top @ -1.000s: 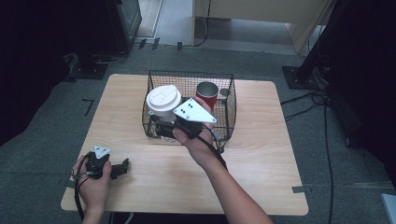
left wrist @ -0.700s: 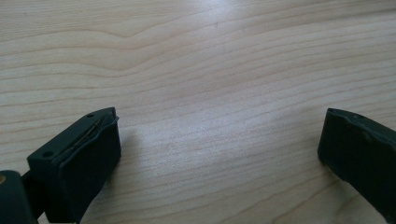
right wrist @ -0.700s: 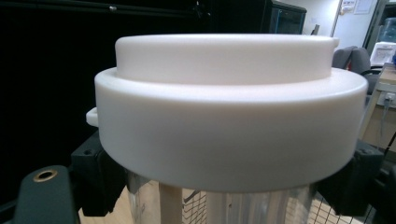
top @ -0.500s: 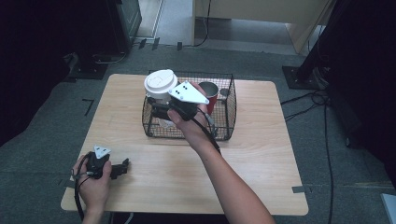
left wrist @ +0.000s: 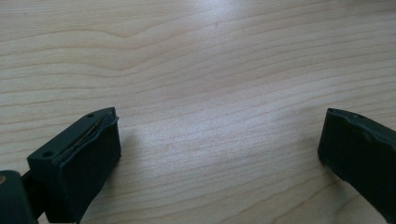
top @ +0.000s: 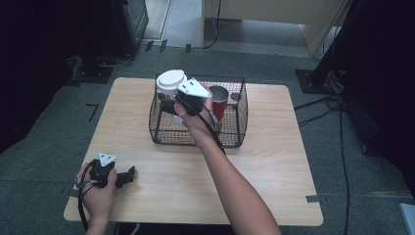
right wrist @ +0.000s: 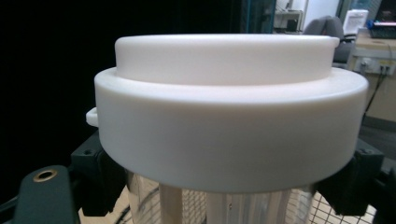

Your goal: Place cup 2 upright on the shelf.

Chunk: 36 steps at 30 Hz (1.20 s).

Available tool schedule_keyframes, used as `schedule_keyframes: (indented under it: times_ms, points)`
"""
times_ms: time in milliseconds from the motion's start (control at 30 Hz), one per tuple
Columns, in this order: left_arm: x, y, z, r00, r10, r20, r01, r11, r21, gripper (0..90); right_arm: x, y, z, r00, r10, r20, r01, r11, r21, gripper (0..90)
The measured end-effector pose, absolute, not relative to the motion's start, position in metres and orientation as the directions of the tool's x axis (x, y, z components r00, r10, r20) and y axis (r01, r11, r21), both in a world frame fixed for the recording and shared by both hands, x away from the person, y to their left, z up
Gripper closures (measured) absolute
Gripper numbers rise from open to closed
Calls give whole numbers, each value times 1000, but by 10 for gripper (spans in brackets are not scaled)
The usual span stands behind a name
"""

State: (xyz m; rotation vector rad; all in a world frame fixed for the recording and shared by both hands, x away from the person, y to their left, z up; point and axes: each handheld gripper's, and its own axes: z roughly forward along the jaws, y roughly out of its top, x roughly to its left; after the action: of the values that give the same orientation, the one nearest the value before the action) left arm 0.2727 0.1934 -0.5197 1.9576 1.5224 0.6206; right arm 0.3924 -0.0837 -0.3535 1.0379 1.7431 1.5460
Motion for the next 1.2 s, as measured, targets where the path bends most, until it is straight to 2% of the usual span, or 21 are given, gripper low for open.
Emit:
schedule_keyframes:
  times_ms: [267,500,833,1100,1200]
  points:
    - [273,192,-520,250,968,11,702,-189,686,0,421,-80,-379,-488,867,101,248,27,968,162]
    - [273,192,-520,250,968,11,702,-189,686,0,441,-75,-392,-472,876,96,263,36,964,162]
    - [273,193,-520,252,968,12,703,-192,685,0,465,-79,-408,-517,844,146,276,3,961,162]
    - [273,193,-520,252,968,12,703,-191,685,0,473,-75,-423,-521,849,87,256,58,965,162]
    - [273,193,-520,252,968,12,703,-191,685,0,475,-74,-429,-537,838,96,276,67,959,161]
